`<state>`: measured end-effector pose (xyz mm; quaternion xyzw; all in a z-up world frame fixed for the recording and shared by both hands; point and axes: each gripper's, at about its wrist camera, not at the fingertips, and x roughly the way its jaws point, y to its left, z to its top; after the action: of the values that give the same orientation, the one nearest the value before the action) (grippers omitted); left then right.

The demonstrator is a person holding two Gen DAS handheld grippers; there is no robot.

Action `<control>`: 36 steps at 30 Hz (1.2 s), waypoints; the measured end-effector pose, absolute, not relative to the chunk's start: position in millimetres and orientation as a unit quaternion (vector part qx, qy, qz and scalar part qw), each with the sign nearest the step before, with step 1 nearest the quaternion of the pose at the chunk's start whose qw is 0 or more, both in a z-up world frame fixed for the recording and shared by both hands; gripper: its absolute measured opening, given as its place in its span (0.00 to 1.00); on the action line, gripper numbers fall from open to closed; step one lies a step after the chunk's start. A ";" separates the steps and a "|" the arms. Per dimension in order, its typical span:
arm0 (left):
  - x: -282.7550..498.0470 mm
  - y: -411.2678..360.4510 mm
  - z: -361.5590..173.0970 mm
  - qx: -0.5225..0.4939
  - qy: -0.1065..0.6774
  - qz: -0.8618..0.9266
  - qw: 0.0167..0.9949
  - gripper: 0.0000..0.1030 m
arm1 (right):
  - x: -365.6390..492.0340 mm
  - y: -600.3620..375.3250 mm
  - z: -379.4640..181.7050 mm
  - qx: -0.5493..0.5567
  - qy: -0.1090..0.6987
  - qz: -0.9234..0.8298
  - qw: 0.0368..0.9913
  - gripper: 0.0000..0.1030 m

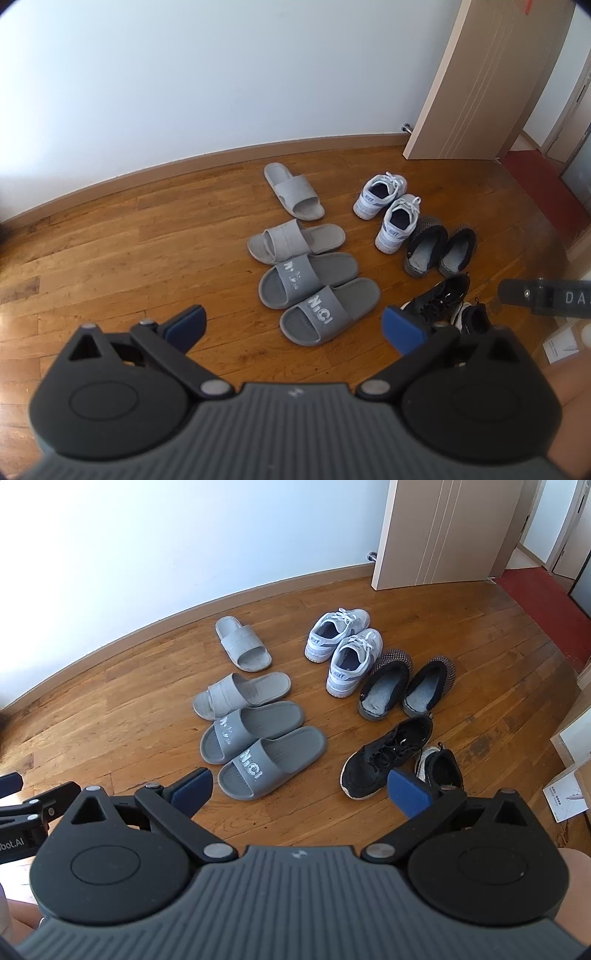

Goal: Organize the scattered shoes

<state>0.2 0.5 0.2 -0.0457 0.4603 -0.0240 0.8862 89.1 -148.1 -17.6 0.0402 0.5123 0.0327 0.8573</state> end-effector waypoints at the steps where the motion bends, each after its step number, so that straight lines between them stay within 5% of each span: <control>1: 0.4 1.2 0.5 -0.045 0.461 -0.024 0.886 1.00 | 89.4 -147.3 -17.3 0.041 0.512 0.035 0.857 1.00; 36: 0.9 2.3 -2.1 -0.027 0.456 -0.021 0.889 1.00 | 96.7 -124.4 -11.3 0.072 0.531 0.088 0.840 1.00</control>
<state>0.9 2.3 -2.1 -0.0269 0.4557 -0.0208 0.8895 96.7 -124.4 -11.3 0.0723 0.5305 0.0878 0.8400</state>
